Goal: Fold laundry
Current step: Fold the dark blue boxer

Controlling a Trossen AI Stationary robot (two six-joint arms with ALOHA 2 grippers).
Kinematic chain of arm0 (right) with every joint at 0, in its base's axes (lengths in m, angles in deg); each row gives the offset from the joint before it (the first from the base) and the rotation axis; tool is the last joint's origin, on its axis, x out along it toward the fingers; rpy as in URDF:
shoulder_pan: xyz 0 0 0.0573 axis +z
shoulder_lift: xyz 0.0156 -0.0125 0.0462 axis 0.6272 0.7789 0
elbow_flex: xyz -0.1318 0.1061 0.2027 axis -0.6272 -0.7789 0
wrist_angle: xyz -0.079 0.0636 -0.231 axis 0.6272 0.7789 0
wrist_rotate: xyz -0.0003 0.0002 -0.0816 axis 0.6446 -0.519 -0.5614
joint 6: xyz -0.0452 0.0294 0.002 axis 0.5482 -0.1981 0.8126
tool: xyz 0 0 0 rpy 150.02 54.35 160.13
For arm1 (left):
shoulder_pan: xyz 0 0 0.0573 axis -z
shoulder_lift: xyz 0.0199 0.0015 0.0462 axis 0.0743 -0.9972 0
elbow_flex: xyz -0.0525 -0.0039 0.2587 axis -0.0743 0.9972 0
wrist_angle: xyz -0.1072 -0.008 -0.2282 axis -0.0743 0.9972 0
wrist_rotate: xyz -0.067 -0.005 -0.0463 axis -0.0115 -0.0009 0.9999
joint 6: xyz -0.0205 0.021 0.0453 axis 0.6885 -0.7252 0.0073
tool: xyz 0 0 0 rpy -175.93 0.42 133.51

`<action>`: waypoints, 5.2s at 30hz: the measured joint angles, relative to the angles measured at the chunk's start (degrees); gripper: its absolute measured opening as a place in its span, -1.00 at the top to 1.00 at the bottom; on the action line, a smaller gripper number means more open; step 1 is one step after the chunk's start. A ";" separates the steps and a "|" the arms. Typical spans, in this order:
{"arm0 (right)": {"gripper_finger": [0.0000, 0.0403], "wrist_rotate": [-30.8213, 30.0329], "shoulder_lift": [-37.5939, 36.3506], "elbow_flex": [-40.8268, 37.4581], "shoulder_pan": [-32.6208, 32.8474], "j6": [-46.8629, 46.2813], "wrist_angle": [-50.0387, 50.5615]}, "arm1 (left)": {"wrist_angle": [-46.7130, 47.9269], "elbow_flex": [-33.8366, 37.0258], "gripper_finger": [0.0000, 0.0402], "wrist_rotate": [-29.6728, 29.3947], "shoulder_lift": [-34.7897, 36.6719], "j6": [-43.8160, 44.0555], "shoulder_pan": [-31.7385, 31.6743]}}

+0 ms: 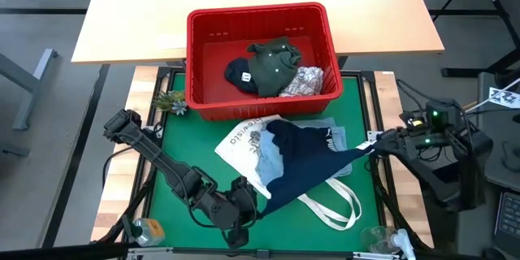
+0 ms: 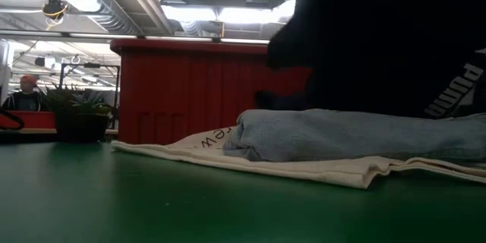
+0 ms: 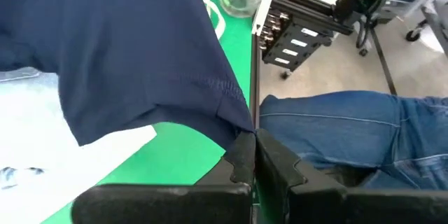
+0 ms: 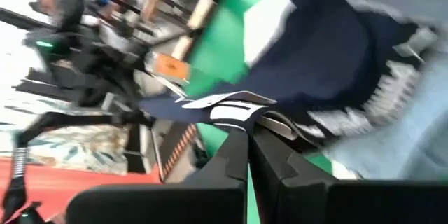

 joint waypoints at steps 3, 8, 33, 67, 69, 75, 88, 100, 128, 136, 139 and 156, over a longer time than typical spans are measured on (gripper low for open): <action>0.99 6.59 -1.66 0.45 -3.40 0.02 -0.45 | -0.65 0.00 1.00 -0.87 0.00 0.04 0.11; 0.99 6.33 -4.74 0.83 -3.27 0.00 -0.22 | -1.10 0.00 1.00 -0.65 0.00 0.06 0.54; 0.99 -7.75 27.34 0.79 16.73 5.71 -16.37 | -1.06 0.00 1.00 7.49 0.00 -7.85 -3.61; 0.99 -77.24 32.95 -10.49 120.18 -57.78 -50.40 | -2.08 -0.03 1.00 -0.81 -0.59 -2.59 2.03; 0.99 -79.36 34.68 -10.49 124.26 -62.74 -48.75 | -2.55 -0.04 1.00 -0.93 -1.68 -2.67 2.36; 0.99 -76.04 42.54 -10.49 130.36 -69.00 -48.05 | -4.19 -0.04 1.00 1.70 -6.09 -1.82 2.38; 0.99 -59.62 56.25 -10.49 130.22 -70.68 -48.32 | -4.72 -0.04 1.00 7.06 -11.91 0.30 2.04; 0.99 -57.79 57.08 -10.47 130.22 -70.67 -51.71 | -4.46 -0.04 0.93 10.19 -13.16 4.83 2.08; 0.27 -44.64 56.76 -10.38 130.16 -70.34 -45.99 | -3.67 -0.02 0.25 8.62 -13.16 1.42 -4.56; 0.27 -46.65 53.07 -10.45 130.29 -70.06 -45.53 | -0.52 0.02 0.30 8.39 -12.58 -4.61 -10.27; 0.27 -50.27 51.02 -10.45 130.29 -69.99 -44.64 | 2.52 0.02 0.35 6.60 -11.33 -5.36 -12.73; 0.27 -81.75 41.59 -10.45 130.20 -68.66 -23.68 | 5.42 0.02 0.43 5.53 -9.49 -11.33 -28.34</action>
